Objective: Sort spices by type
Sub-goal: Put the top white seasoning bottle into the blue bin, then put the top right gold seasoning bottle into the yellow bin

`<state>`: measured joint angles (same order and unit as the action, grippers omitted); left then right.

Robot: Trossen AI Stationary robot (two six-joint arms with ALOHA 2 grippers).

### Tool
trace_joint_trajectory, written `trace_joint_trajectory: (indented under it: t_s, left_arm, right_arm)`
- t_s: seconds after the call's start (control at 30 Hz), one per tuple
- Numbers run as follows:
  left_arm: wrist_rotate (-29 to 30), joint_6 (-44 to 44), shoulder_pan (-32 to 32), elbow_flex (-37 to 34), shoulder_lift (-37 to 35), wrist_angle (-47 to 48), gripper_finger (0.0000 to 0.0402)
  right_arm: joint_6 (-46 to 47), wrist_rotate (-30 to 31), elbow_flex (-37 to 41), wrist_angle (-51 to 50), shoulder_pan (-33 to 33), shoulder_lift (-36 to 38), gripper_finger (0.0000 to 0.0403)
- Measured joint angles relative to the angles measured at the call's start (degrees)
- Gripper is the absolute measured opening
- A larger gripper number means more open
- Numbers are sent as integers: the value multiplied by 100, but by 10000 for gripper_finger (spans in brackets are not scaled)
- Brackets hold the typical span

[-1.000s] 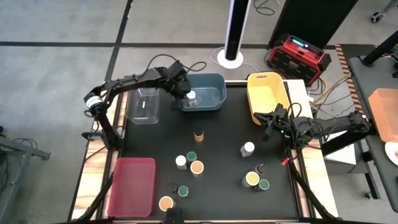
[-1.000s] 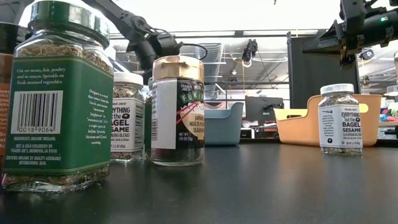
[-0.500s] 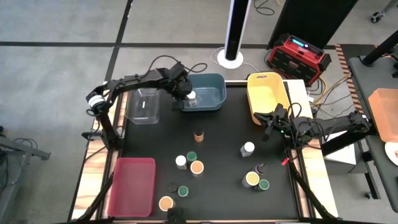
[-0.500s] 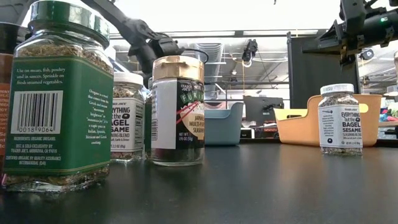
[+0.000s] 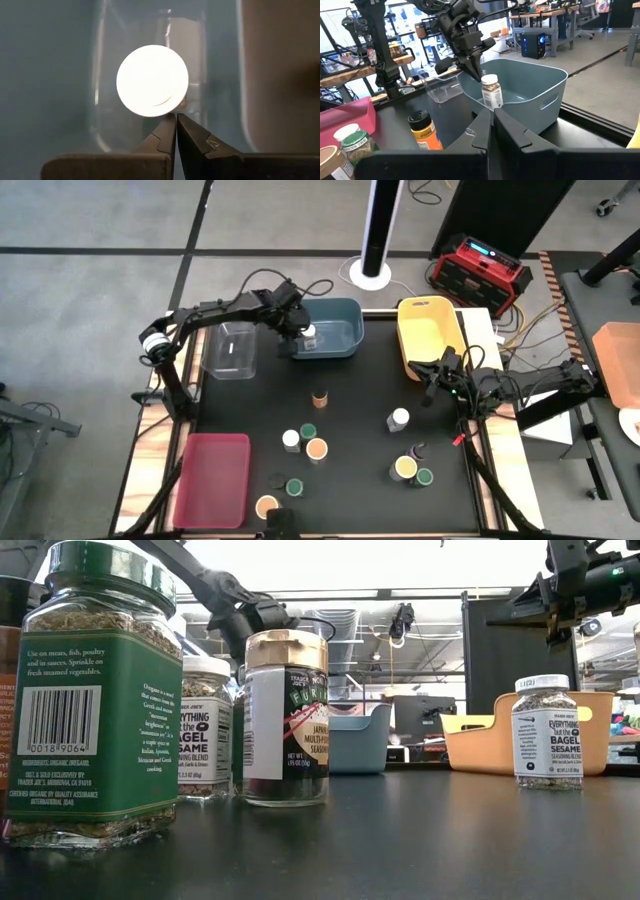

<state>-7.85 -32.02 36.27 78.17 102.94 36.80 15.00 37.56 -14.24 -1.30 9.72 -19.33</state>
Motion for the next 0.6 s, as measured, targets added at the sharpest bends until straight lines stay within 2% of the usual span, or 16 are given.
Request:
trace_joint_trajectory:
  t_s: [0.33, 0.6]
  left_arm:
    - [48, 36, 38, 0, -1, -59, 0]
    - [45, 106, 38, 221, -79, 394, 0]
  right_arm:
    - [2, 0, 0, 0, 0, 0, 13]
    - [0, 0, 0, 2, 2, 0, 13]
